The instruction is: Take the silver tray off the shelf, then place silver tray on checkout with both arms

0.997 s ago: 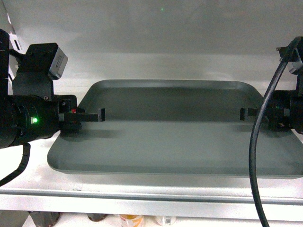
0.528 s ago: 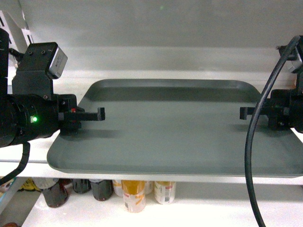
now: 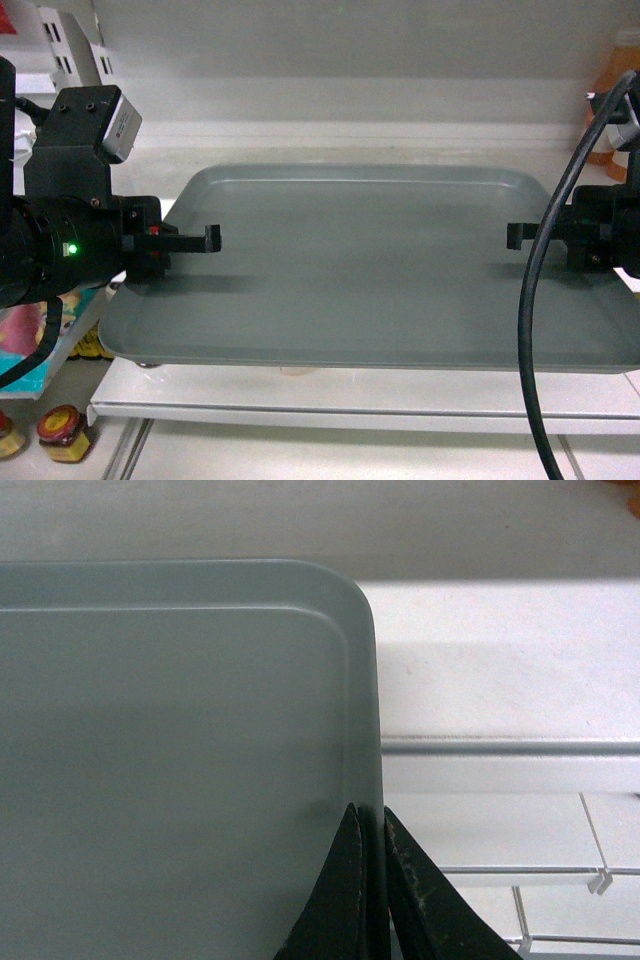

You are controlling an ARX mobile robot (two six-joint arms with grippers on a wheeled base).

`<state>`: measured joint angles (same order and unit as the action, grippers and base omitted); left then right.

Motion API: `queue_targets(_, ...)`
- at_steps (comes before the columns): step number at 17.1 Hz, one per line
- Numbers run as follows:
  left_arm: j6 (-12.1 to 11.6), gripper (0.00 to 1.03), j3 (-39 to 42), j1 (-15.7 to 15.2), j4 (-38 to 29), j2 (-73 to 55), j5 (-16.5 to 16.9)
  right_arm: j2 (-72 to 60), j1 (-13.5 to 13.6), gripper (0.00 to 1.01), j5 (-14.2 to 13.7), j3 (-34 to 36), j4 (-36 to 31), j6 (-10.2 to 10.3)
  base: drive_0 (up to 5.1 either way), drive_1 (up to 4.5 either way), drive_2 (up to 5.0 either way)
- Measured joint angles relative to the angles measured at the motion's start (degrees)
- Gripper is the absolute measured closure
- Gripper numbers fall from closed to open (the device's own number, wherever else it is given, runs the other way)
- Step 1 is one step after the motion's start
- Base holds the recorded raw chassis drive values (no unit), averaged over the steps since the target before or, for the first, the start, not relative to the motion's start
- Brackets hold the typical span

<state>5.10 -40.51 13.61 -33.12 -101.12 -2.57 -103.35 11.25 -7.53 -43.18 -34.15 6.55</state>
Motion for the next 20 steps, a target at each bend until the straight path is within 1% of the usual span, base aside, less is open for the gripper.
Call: queue_targets(20, -0.4, 1.0, -0.2, -0.2, 0.2, 0.0, 0.0, 0.3, 0.0, 0.98, -0.1, -0.2, 0.1, 0.0, 0.0, -4.12, 4.2)
